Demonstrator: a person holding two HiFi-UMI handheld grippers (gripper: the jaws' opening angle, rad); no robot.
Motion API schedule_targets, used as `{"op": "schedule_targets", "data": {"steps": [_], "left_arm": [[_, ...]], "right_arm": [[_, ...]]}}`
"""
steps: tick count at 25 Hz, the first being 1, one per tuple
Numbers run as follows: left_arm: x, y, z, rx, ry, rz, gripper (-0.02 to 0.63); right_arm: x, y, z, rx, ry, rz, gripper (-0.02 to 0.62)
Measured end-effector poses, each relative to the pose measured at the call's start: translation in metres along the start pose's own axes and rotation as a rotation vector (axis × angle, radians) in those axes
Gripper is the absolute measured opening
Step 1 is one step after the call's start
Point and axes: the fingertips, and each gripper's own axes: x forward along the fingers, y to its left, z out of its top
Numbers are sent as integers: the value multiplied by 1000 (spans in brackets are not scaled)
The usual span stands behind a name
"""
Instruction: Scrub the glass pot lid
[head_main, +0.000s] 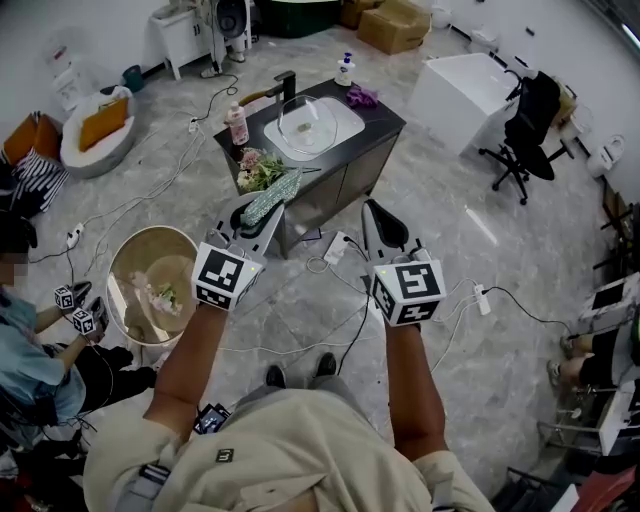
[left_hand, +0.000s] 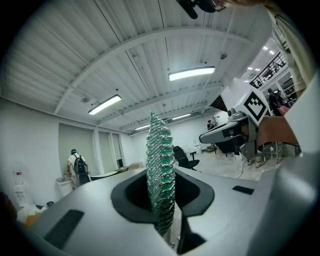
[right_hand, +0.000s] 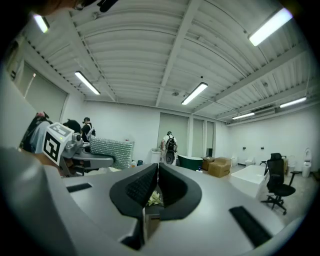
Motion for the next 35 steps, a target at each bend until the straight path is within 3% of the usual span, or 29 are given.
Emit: {"op": "schedule_targets", "data": {"steps": [3,12,22,30,35], "left_arm": [[15,0,0,-1,12,21,91],[61,-4,20,5,6,86,91],[82,-5,19,18,68,181,91],[118,-4,11,26,86,168,91],[160,27,-10,21,83,143,91]], "right_arm": [[10,-18,-1,43,-13,32,26],[41,-67,5,10,-3,87,26],[48,-114,1,32,-17,147,26],[63,-154,-12,56,-5,127,26],[94,-180,-26,45,23,89,26]]}}
